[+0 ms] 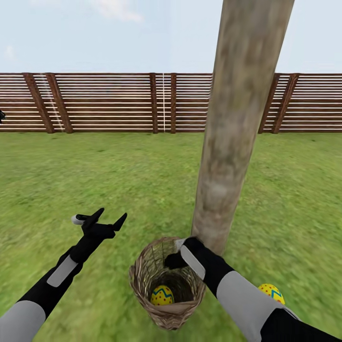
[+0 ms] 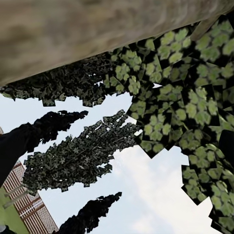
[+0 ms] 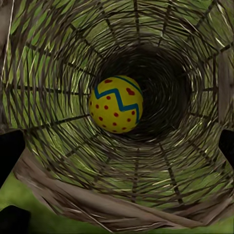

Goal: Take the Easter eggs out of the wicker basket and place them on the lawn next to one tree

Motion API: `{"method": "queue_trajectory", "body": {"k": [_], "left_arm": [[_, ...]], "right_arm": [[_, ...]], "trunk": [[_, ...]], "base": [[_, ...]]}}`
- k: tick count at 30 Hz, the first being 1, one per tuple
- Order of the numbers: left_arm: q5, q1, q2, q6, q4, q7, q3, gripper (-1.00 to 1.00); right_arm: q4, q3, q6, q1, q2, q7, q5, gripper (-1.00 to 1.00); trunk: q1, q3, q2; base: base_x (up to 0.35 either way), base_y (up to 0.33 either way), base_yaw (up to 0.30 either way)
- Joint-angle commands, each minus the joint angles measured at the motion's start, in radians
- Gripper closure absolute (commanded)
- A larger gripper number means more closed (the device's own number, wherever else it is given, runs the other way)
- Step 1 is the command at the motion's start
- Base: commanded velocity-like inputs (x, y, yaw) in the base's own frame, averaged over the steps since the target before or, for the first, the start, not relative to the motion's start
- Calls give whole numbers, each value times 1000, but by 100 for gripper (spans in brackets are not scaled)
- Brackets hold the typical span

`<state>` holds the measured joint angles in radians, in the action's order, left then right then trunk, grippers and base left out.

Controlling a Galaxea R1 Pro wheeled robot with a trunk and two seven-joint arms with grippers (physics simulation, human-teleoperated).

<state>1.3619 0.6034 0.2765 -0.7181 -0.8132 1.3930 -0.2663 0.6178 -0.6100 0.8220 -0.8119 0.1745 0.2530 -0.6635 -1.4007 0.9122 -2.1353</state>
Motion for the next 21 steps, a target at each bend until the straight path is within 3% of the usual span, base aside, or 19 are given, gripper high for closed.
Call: {"method": "queue_trajectory", "body": {"k": [1, 6, 21], "left_arm": [[8, 1, 1, -11, 0, 3, -5, -100], [8, 1, 1, -11, 2, 2, -5, -100], [8, 1, 0, -11, 3, -3, -5, -100]], "right_arm": [[2, -19, 1, -1, 0, 2, -10, -100], [27, -58, -2, 0, 0, -11, -11, -100], [47, -58, -13, 0, 0, -11, -5, -100]], "trunk": [[-4, 4, -8], [-23, 20, -43], [-80, 67, -148]], "base": [[0, 0, 0], [0, 0, 0], [0, 0, 2]]}}
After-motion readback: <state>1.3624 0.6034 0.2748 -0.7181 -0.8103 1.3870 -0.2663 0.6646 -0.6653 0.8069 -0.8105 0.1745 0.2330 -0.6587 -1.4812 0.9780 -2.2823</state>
